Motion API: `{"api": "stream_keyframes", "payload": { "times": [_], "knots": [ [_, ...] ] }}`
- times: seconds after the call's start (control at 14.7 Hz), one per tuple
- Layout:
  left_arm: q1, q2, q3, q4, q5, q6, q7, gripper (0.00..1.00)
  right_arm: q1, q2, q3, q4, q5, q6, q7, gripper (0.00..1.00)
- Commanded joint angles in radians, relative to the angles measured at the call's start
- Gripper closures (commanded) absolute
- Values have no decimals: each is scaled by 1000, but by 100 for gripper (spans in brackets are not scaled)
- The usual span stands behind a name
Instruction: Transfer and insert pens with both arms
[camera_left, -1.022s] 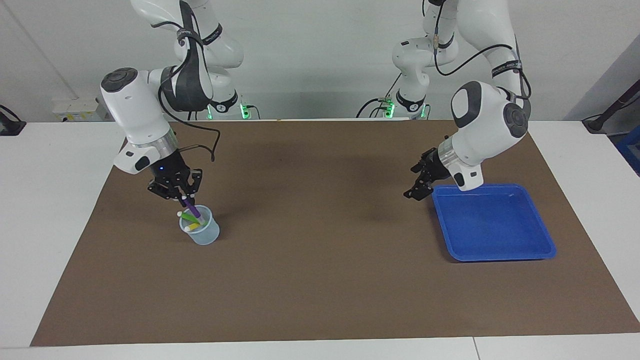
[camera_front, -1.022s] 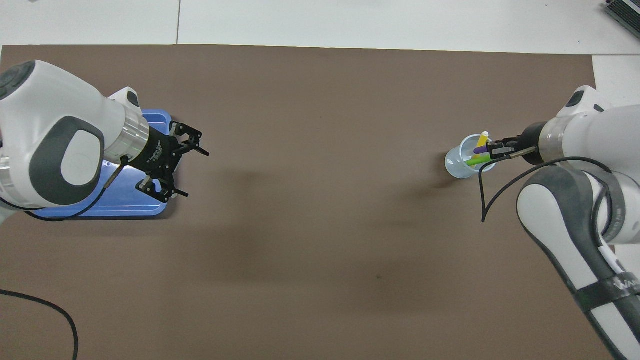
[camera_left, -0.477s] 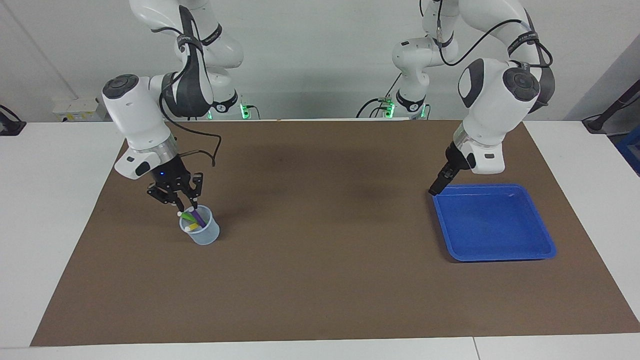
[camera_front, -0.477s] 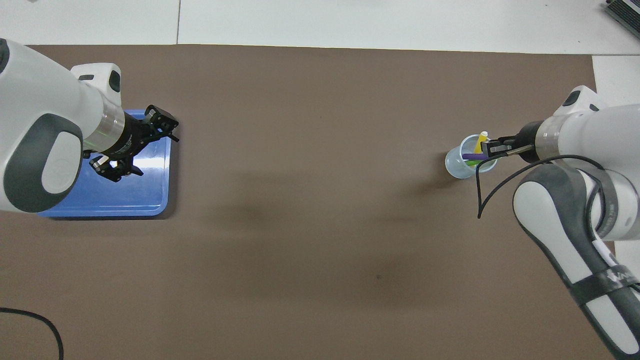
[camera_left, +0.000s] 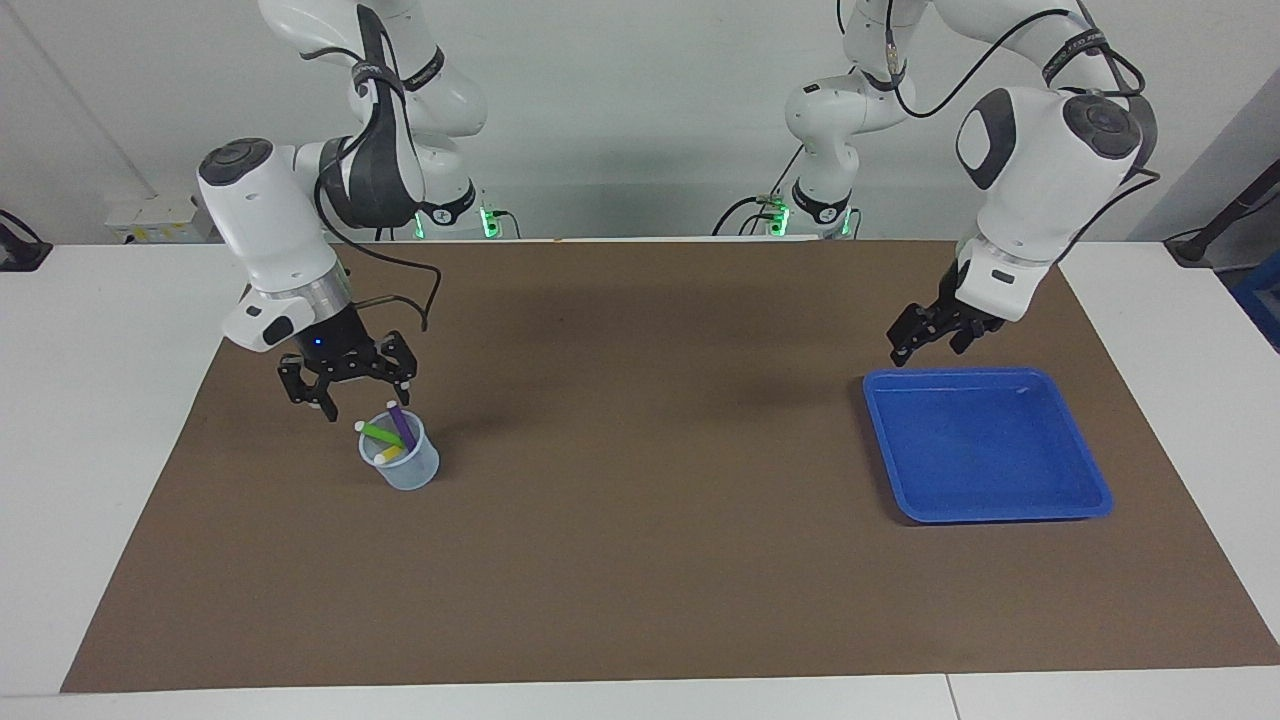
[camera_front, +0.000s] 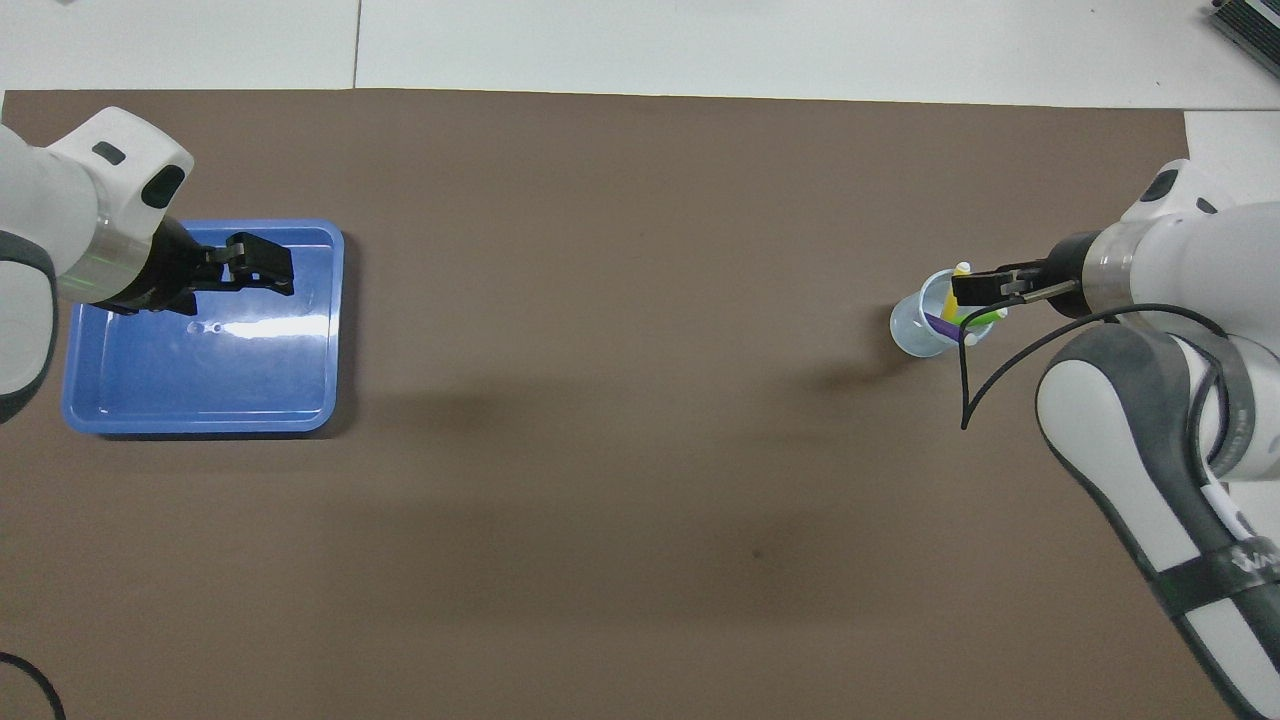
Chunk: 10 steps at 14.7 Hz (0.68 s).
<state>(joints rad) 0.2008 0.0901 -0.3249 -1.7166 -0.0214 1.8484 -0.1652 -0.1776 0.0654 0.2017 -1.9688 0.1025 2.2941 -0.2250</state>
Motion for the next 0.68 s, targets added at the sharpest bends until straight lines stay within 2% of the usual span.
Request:
{"api": "stream_keyframes", "payload": {
  "times": [0.0,0.2,0.41,0.61],
  "knots": [
    [20,-29,0,0,61,-6,269,0,-16,-58,16,7,-15,-63,19,0],
    [6,-62,-3,3,135,-40,368,0,-17,-88,12,50,-15,-169,22,0],
    [8,-134,-5,2,132,-142,357,0,-31,-73,10,174,-15,-367,38,0],
    [0,-170,-16,-8,132,-182,357,0,-33,-70,10,270,-30,-540,215,0]
  ]
}}
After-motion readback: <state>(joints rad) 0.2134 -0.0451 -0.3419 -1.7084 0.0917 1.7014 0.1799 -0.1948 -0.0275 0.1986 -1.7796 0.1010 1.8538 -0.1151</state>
